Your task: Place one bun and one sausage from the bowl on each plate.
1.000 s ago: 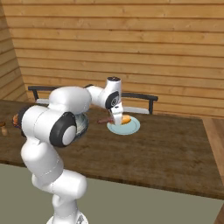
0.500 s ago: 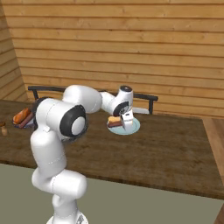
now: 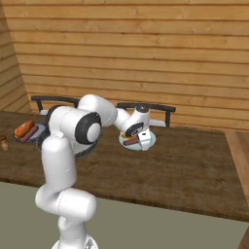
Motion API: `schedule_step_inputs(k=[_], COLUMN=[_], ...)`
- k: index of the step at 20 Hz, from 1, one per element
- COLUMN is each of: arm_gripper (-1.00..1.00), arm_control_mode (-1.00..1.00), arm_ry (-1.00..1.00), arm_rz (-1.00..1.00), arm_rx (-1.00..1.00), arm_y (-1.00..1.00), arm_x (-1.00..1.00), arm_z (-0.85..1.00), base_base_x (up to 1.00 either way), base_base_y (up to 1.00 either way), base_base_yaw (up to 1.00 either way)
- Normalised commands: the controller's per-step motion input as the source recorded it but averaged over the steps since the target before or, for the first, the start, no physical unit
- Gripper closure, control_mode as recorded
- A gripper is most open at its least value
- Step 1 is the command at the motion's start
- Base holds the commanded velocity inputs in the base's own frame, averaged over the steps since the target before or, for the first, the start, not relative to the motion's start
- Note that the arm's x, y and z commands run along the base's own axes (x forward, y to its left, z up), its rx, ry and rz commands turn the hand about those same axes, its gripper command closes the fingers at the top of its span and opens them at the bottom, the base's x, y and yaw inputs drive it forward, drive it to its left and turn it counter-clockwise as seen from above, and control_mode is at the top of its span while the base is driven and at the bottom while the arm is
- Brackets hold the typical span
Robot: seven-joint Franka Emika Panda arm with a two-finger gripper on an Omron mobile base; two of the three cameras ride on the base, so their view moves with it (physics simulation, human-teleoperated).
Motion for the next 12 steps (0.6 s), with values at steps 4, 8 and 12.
schedule_step_inputs(k=[4, 8, 12], arm_gripper=[-1.0, -1.0, -1.0], arm_control_mode=[-1.0, -1.0, -1.0], arm_ry=[-0.02, 0.0, 0.0], arm_rz=[0.0, 0.0, -0.01], arm_rx=[0.0, 0.01, 0.04], arm_y=[-0.11, -0.18, -0.16], arm_x=[0.41, 0.31, 0.27], arm_z=[-0.26, -0.05, 0.0], base_base_x=[0.0, 0.0, 0.0], base_base_y=[0.0, 0.0, 0.0], base_base_yaw=[0.0, 0.0, 0.0])
